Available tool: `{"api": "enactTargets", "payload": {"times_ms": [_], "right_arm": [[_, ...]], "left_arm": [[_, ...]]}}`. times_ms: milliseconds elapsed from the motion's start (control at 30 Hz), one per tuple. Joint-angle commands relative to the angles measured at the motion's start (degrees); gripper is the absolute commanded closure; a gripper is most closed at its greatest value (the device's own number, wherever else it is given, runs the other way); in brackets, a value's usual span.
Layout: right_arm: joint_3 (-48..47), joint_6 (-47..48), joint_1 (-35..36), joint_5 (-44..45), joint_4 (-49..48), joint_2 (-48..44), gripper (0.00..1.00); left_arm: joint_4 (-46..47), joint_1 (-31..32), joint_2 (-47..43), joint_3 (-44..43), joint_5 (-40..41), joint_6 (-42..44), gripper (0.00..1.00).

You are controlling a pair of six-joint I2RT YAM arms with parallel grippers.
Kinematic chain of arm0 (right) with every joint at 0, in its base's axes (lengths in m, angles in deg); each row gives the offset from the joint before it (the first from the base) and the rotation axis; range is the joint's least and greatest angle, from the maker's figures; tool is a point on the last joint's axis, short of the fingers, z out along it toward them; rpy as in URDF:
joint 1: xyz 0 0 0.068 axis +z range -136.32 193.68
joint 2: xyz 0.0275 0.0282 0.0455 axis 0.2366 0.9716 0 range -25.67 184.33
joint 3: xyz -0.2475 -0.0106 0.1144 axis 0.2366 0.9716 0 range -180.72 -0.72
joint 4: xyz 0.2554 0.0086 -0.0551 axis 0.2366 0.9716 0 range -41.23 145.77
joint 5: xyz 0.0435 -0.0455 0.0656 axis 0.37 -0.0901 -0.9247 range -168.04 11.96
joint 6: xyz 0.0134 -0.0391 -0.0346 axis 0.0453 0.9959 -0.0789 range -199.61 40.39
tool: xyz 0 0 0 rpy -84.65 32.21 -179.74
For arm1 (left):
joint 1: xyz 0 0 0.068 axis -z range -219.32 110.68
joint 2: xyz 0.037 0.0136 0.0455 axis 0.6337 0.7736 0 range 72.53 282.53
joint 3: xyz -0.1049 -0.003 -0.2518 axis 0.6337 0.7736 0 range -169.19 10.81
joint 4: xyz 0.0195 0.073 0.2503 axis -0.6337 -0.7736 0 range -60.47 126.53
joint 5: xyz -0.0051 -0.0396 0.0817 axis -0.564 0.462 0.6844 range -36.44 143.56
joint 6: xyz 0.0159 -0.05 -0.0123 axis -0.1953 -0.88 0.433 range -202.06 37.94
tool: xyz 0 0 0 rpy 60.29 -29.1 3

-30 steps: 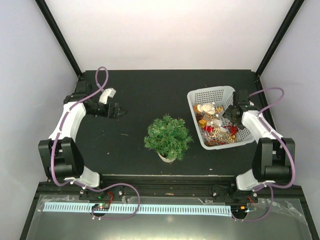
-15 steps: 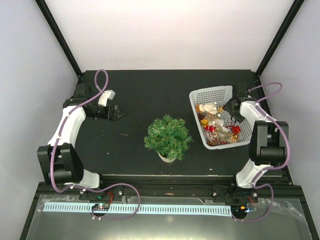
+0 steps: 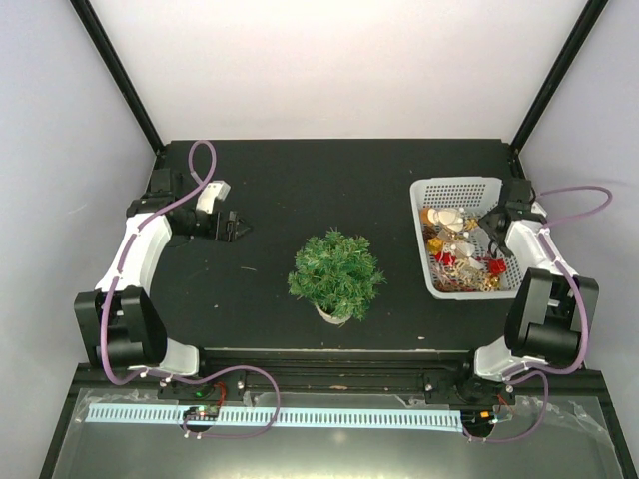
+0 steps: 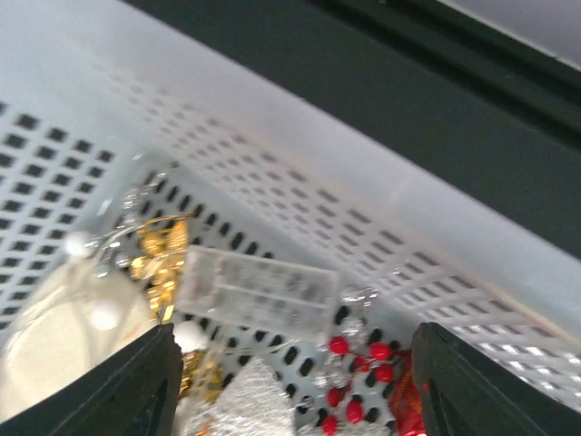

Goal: Decorate the small christmas tree

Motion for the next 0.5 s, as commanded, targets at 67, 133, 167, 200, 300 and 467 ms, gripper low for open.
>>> {"api": "enactTargets", "payload": {"times_ms": [67,133,167,200,300,467], "right_arm": [[-1.47,3.57,1.95,-9.45,-3.04,-2.23,0.35],[-2.39,3.55,3.87,-11.11,-2.33,-1.83,0.37],[-2.51,3.22,4.6,-11.88,-2.19,-1.68,0.39],[-2.38,2.9,5.23,-12.86,-2.36,-1.59,0.4],[-2.22,1.32,6.88,-14.59,-2.53,-0.7,0.42],[-2.58,-0.92,7.68,-16.36,-3.63,2.07,0.49]], "left_arm": [[1.03,0.34,-0.51,-0.33,-0.51,-0.44,0.01],[1.02,0.37,-0.78,-0.25,-0.32,-0.34,0.01],[1.01,0.39,-0.85,-0.18,-0.29,-0.34,0.01],[1.1,0.39,-0.92,-0.04,-0.29,-0.34,0.01],[1.6,0.35,-0.92,0.35,-0.22,-0.55,0.01],[2.22,0.37,-0.97,0.72,-0.06,-0.86,0.01]]}}
